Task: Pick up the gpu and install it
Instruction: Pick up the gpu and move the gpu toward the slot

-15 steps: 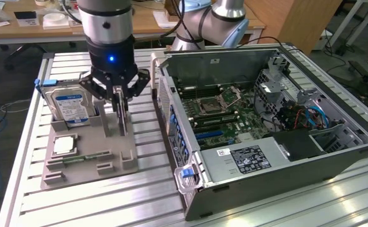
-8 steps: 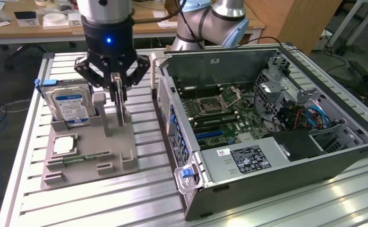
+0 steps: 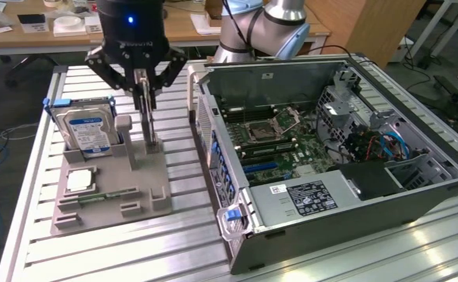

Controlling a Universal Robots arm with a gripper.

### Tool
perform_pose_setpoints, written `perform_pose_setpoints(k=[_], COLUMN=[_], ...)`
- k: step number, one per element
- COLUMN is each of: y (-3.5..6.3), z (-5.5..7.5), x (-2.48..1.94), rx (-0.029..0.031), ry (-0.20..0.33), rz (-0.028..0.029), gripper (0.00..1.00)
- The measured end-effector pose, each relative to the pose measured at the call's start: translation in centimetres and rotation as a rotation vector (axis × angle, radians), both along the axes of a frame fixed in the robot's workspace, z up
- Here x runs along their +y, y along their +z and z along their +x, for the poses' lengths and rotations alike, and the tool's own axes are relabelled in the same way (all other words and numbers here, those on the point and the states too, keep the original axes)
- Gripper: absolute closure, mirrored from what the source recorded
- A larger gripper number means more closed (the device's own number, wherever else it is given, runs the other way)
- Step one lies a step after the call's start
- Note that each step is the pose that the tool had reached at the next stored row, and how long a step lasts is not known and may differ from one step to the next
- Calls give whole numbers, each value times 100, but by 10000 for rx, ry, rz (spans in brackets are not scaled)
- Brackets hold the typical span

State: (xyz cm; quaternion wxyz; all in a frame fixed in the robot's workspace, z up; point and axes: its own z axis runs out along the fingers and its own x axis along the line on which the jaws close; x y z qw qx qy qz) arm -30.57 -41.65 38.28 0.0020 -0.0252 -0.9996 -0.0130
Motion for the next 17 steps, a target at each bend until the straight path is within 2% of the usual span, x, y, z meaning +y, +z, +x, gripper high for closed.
perform_pose_setpoints(k=[10,12,17], y=[452,473,473], z=[-3,7,220], x=[0,1,0], rx=[1,1,35], ry=[0,0,2], rz=[1,31,40], gripper=[71,71,71])
